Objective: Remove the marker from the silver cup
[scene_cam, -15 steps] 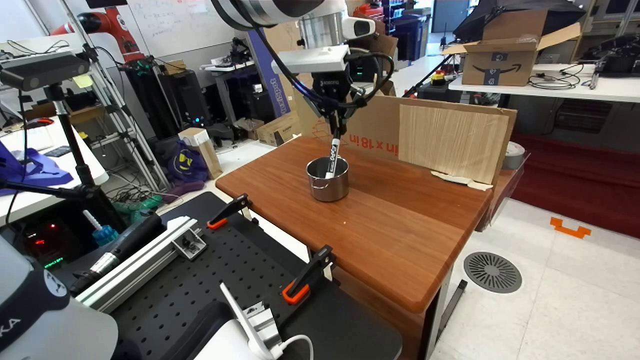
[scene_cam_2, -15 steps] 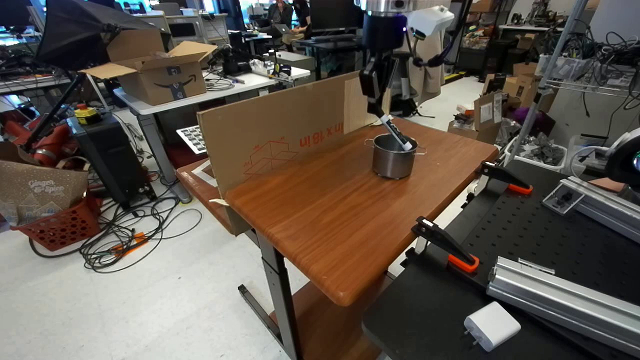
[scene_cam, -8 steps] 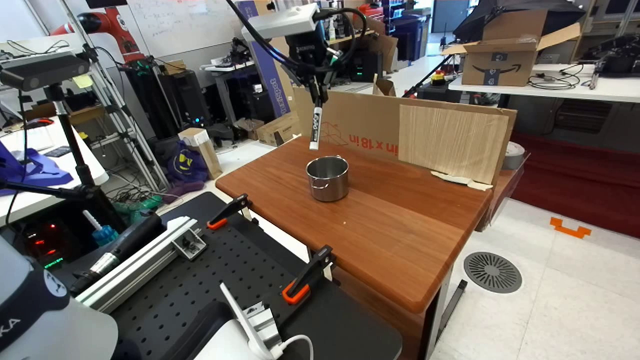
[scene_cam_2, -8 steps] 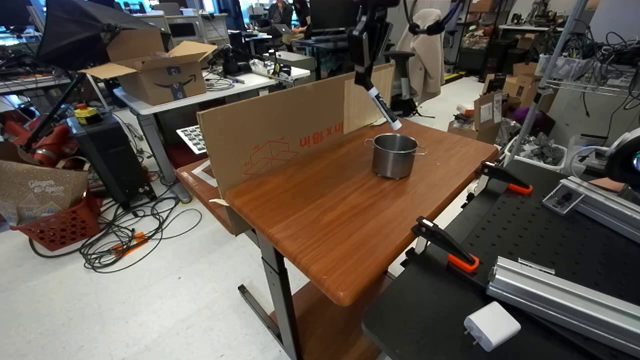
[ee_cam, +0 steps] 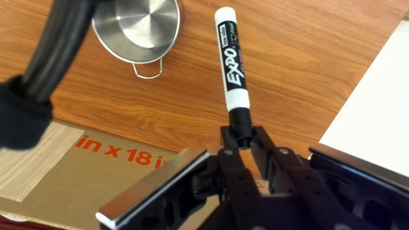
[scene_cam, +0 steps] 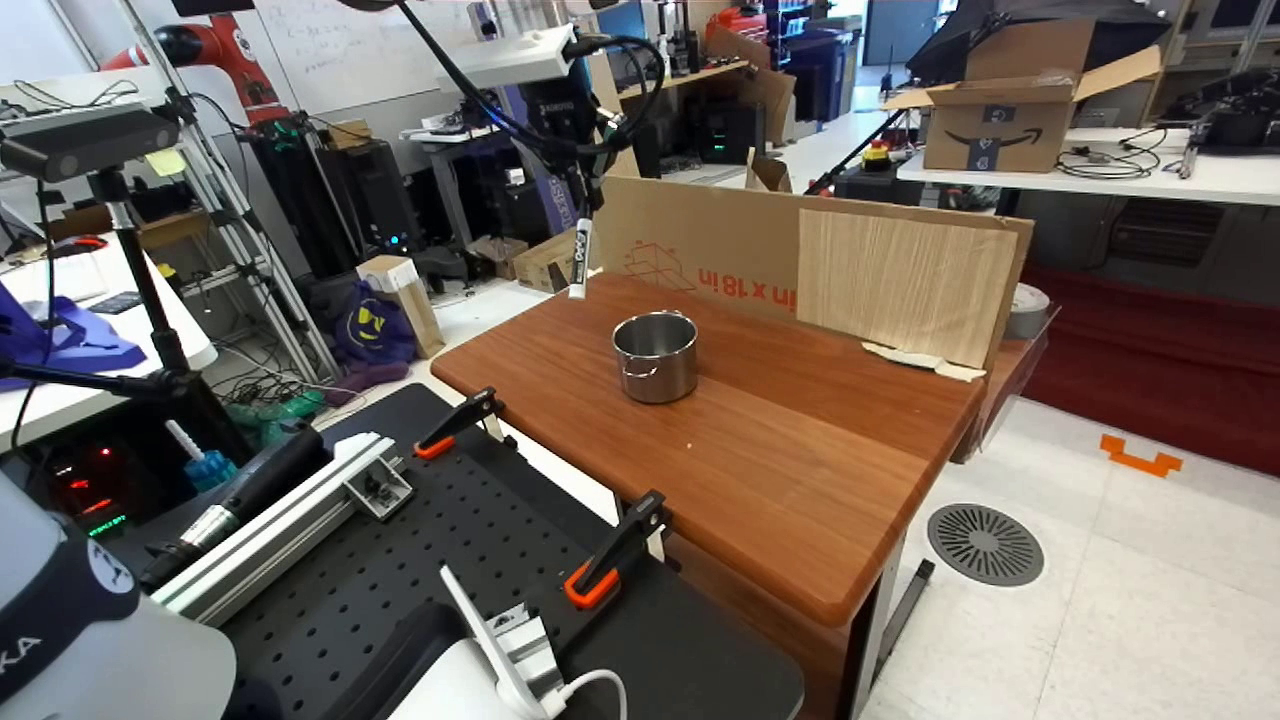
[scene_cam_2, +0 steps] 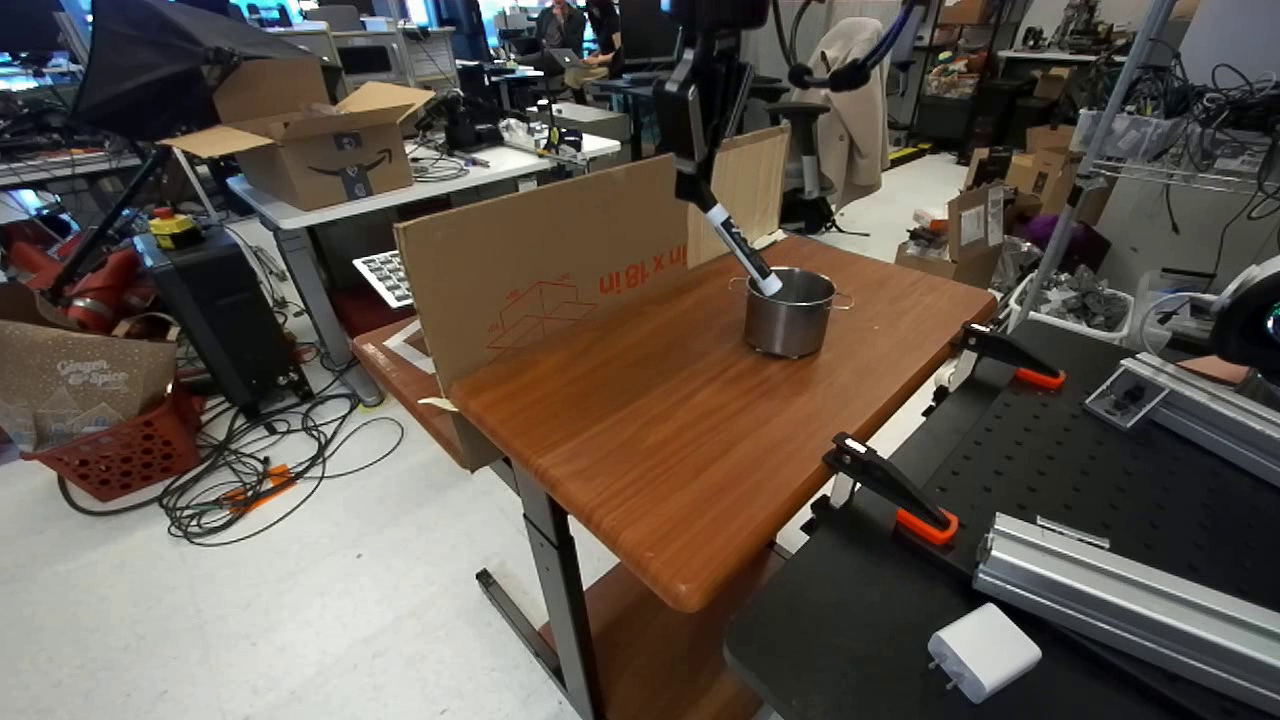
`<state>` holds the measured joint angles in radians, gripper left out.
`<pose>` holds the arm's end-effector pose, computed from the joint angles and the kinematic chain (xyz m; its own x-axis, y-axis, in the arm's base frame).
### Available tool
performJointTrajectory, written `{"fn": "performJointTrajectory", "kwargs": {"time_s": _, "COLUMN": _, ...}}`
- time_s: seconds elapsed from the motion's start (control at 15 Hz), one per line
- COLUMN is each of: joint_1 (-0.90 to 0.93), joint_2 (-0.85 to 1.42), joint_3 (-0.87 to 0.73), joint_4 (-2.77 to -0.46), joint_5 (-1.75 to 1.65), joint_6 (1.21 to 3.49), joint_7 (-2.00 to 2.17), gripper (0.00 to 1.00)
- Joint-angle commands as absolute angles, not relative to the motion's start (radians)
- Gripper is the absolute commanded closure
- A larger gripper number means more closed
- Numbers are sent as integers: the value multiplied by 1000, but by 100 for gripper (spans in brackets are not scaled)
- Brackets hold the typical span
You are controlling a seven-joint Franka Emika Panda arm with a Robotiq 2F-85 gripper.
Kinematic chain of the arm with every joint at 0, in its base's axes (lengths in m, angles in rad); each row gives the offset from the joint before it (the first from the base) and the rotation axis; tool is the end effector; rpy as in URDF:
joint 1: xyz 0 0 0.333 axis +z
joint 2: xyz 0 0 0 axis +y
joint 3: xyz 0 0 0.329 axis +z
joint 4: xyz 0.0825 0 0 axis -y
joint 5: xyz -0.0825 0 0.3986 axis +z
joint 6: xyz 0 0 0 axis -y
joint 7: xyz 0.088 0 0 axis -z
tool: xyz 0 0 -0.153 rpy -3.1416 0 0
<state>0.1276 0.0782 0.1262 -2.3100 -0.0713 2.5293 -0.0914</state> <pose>0.5321 0.1372 0.2815 0.9113 0.3886 0.1362 0.3852 -0.9214 0.0516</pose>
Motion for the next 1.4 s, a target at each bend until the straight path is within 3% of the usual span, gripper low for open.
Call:
{"fn": "performJointTrajectory", "kwargs": {"time_s": 0.0, "joint_1": 135, "joint_2": 130, "joint_3": 132, "joint_4": -2292, "joint_5": -74, "joint_6": 2538, "joint_7": -83, "gripper": 95}}
{"fn": "performJointTrajectory", "kwargs": {"time_s": 1.33, "joint_1": 183, "joint_2": 578, "joint_3": 111, "joint_4": -1961, "joint_5": -86, "joint_6": 2491, "joint_7": -24, "gripper": 95}}
